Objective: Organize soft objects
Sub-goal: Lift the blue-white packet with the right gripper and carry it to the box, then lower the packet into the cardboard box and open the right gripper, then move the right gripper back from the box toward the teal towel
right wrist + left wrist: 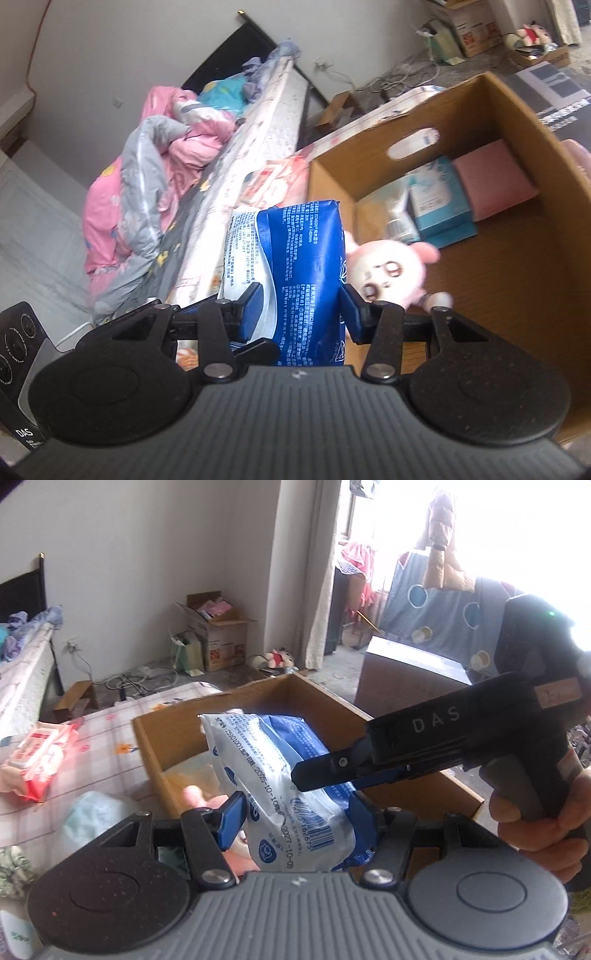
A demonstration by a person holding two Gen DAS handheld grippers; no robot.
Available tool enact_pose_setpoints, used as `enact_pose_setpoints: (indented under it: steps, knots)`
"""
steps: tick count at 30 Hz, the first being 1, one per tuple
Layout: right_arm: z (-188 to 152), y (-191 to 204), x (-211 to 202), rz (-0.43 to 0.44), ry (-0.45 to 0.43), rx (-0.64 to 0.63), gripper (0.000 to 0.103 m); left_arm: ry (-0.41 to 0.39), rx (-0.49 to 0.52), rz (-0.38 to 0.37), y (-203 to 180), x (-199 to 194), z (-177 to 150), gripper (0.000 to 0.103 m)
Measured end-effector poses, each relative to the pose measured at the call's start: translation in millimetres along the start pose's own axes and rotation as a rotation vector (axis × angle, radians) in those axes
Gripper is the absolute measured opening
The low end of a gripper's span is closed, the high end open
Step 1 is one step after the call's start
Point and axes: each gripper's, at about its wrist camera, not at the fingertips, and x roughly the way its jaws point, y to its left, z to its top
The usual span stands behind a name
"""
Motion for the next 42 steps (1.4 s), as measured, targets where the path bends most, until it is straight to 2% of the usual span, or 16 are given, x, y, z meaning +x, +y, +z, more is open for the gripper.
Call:
enact_pose_setpoints:
  steps: [5, 8, 10, 11, 15, 22, 25, 28, 31, 35, 42]
  knots:
    - [26.1, -55.4, -7.5, -0.188, -0.007, -0.006, 0.045, 0.079, -0.012, -0.108, -14.3, 75.8, 12.9, 0.063]
    - [38.9, -77.4, -0.6, -0.333, -0.01, -0.083, 0.044, 0.127, 0.005, -0.085, -16.7, 111.7, 11.2, 0.063]
    - [42.0, -88.4, 7.1, -0.425, -0.012, -0.138, 0.044, 0.135, 0.009, -0.052, -14.5, 119.1, 8.3, 0.063]
    - [42.3, -93.3, 8.9, -0.443, -0.014, -0.151, 0.044, 0.123, -0.008, -0.049, -11.2, 117.8, 7.7, 0.063]
    - [38.6, -103.6, 8.6, -0.448, -0.025, -0.173, 0.044, 0.092, -0.07, -0.047, 11.3, 101.4, 10.3, 0.063]
    - [29.8, -91.2, 20.1, -0.366, 0.017, -0.143, 0.044, 0.02, -0.138, 0.029, 46.1, 46.9, 13.7, 0.067]
    - [24.5, -79.7, 23.2, -0.329, 0.022, -0.126, 0.045, 0.006, -0.167, 0.062, 56.2, 24.7, 8.1, 0.069]
    - [18.4, -64.9, 26.0, -0.268, 0.024, -0.109, 0.045, 0.009, -0.152, 0.102, 59.6, 5.7, -1.2, 0.072]
    - [10.3, -42.3, 25.2, -0.2, 0.015, -0.113, 0.046, 0.02, -0.143, 0.148, 62.1, -13.8, -15.2, 0.074]
    - [-1.5, -7.6, 24.2, -0.095, -0.003, -0.123, 0.048, 0.017, -0.179, 0.188, 74.3, -44.3, -38.0, 0.078]
    - [-23.6, 63.9, 49.3, 0.037, 0.051, -0.195, 0.05, 0.02, -0.227, 0.332, 105.6, -102.5, -92.7, 0.08]
